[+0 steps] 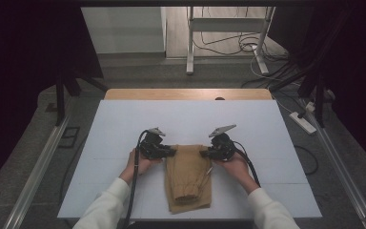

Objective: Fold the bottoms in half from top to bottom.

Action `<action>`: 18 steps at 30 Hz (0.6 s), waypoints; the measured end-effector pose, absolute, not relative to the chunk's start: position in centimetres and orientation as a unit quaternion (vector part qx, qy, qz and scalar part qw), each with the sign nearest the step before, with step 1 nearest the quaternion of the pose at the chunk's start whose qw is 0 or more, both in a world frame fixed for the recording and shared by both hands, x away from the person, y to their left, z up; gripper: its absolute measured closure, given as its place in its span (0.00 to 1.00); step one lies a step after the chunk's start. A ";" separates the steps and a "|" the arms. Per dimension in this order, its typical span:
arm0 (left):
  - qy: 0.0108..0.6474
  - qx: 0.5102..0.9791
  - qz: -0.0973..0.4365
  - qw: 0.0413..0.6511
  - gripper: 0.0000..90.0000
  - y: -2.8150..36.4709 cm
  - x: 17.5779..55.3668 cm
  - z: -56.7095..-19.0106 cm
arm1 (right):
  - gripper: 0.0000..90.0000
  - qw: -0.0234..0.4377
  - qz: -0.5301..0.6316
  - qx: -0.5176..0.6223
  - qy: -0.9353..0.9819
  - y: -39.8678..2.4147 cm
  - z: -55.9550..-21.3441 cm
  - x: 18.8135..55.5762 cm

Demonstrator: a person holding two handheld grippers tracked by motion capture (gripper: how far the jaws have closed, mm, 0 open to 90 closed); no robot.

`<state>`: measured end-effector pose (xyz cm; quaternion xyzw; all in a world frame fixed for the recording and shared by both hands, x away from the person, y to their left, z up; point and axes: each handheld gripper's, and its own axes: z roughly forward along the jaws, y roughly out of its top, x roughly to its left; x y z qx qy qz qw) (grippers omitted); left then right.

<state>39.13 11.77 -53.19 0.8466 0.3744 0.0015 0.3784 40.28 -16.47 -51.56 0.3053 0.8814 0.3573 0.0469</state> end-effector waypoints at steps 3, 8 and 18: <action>0.373 0.846 0.004 0.380 0.80 11.7 39.1 -53.1 | 0.84 0.053 0.357 0.302 0.883 -16.4 -51.4 40.1; 0.371 0.846 0.007 0.383 0.80 11.8 39.0 -52.9 | 0.86 0.057 0.358 0.297 0.883 -16.4 -51.2 40.1; 0.370 0.842 0.012 0.391 0.81 11.9 39.2 -52.4 | 0.87 0.067 0.369 0.292 0.880 -16.4 -50.7 40.1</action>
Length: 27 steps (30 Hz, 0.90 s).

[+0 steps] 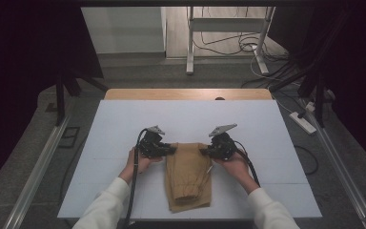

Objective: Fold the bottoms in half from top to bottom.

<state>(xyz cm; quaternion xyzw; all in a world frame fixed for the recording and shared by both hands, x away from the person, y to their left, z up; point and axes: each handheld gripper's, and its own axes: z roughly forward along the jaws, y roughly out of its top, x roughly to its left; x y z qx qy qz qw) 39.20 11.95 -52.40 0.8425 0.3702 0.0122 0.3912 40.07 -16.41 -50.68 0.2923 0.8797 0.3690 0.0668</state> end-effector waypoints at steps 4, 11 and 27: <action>0.372 0.840 0.018 0.396 0.81 12.0 39.4 -52.2 | 0.87 0.075 0.374 0.293 0.877 -16.3 -50.5 40.2; 0.373 0.836 0.024 0.401 0.81 12.1 39.9 -52.1 | 0.87 0.081 0.379 0.296 0.873 -16.3 -50.4 40.6; 0.379 0.830 0.050 0.406 0.81 12.1 44.6 -49.8 | 0.87 0.121 0.392 0.313 0.856 -15.9 -48.9 44.5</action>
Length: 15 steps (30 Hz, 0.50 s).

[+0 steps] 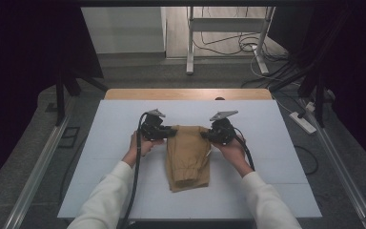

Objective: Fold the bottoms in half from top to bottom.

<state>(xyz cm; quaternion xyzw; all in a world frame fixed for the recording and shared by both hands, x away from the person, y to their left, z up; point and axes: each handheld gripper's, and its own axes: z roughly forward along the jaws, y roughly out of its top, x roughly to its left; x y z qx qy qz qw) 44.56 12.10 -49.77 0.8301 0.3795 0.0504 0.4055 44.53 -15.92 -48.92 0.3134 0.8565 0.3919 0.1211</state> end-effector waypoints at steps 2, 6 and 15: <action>0.382 0.829 0.053 0.405 0.81 12.2 45.3 -49.5 | 0.87 0.126 0.393 0.315 0.855 -15.8 -48.7 45.2; 0.388 0.828 0.060 0.400 0.81 12.2 46.4 -49.3 | 0.87 0.125 0.398 0.321 0.850 -15.7 -48.5 46.5; 0.396 0.828 0.072 0.390 0.81 11.6 47.5 -49.1 | 0.87 0.133 0.381 0.329 0.854 -15.3 -48.2 48.2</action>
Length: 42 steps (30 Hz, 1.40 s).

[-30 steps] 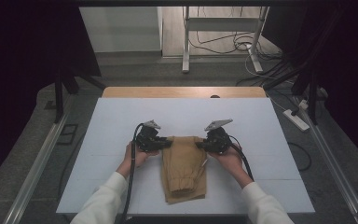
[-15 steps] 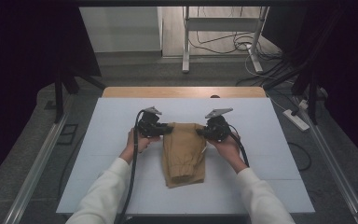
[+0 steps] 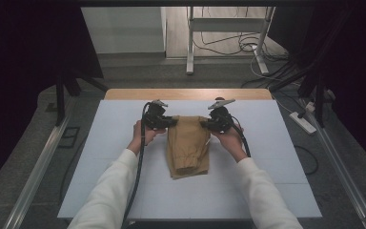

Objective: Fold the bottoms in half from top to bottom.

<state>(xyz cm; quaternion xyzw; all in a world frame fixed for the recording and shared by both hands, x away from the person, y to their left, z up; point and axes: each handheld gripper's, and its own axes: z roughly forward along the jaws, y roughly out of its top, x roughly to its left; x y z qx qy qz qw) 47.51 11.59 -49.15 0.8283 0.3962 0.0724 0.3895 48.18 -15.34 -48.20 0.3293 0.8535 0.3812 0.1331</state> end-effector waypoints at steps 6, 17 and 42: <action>0.406 0.825 0.085 0.383 0.49 11.6 47.5 -49.1 | 0.62 0.156 0.374 0.338 0.850 -15.3 -48.5 48.2; 0.392 0.828 0.075 0.393 0.35 12.5 46.0 -48.2 | 0.43 0.126 0.388 0.343 0.846 -16.0 -47.8 47.3; 0.364 0.841 0.072 0.393 0.33 13.2 40.9 -48.5 | 0.42 0.092 0.403 0.307 0.858 -16.8 -48.3 43.4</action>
